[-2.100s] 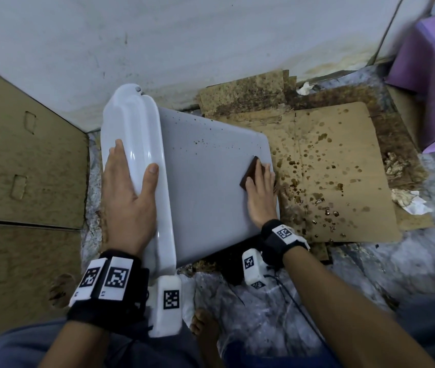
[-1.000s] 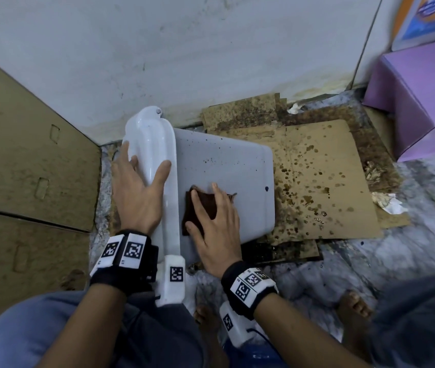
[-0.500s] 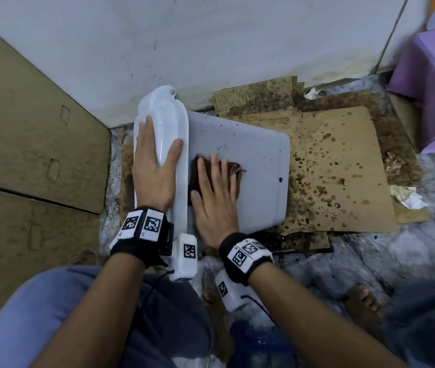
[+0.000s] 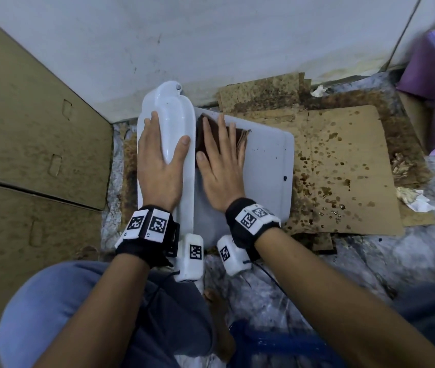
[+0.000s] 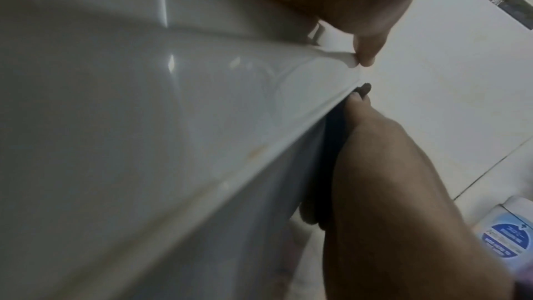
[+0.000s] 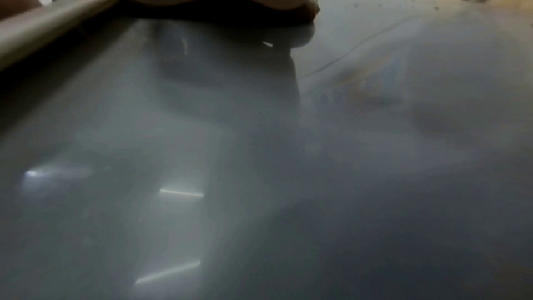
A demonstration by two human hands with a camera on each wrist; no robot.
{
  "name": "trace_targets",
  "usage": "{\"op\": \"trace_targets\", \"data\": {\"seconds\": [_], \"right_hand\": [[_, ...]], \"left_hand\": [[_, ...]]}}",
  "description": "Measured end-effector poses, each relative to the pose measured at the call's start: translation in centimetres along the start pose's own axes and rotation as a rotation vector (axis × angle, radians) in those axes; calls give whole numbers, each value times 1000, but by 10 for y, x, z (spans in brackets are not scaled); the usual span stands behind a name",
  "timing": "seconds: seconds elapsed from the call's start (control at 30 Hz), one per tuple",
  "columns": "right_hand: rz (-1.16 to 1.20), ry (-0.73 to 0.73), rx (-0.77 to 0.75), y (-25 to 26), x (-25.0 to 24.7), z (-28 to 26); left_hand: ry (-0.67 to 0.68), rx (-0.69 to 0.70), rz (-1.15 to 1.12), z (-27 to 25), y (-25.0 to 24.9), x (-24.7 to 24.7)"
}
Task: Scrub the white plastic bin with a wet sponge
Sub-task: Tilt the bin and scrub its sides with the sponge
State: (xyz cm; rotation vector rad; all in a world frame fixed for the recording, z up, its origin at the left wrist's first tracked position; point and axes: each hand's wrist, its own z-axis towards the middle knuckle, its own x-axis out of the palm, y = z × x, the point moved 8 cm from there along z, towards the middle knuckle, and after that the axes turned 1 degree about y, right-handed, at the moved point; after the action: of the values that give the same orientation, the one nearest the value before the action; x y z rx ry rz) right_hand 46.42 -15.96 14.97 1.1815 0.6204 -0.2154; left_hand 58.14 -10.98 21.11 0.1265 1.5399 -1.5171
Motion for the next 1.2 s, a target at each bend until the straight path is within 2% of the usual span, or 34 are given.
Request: {"op": "trace_targets", "data": {"seconds": [0.07, 0.17, 0.3, 0.43, 0.5, 0.6, 0.73, 0.8, 0.93, 1.0, 1.07, 1.2], "right_hand": [[88, 0, 45, -1, 1, -5], [181, -51, 142, -7, -8, 14], [157, -69, 200, -31, -14, 35], [131, -76, 261, -46, -16, 27], [112, -64, 200, -31, -14, 22], [57, -45, 28, 0, -11, 14], [64, -46, 0, -3, -10, 15], [66, -44, 67, -23, -9, 18], [83, -33, 379, -81, -10, 19], [82, -14, 489, -89, -9, 16], [44, -8, 415, -64, -7, 14], [83, -1, 105, -5, -1, 0]], "left_hand": [[-1, 2, 19, -1, -2, 1], [1, 6, 55, -3, -5, 3], [-4, 14, 51, -5, -8, 2], [-7, 28, 75, -5, -11, 2], [-7, 31, 69, -5, -11, 3], [-5, 37, 60, -6, -10, 2], [3, 32, 63, -7, -9, 3], [-3, 22, 66, -6, -8, 2], [1, 5, 86, -6, -5, 0], [8, 11, 91, -5, -5, 2], [11, 16, 93, -4, -6, 4], [19, 25, 93, -2, -8, 5]]}}
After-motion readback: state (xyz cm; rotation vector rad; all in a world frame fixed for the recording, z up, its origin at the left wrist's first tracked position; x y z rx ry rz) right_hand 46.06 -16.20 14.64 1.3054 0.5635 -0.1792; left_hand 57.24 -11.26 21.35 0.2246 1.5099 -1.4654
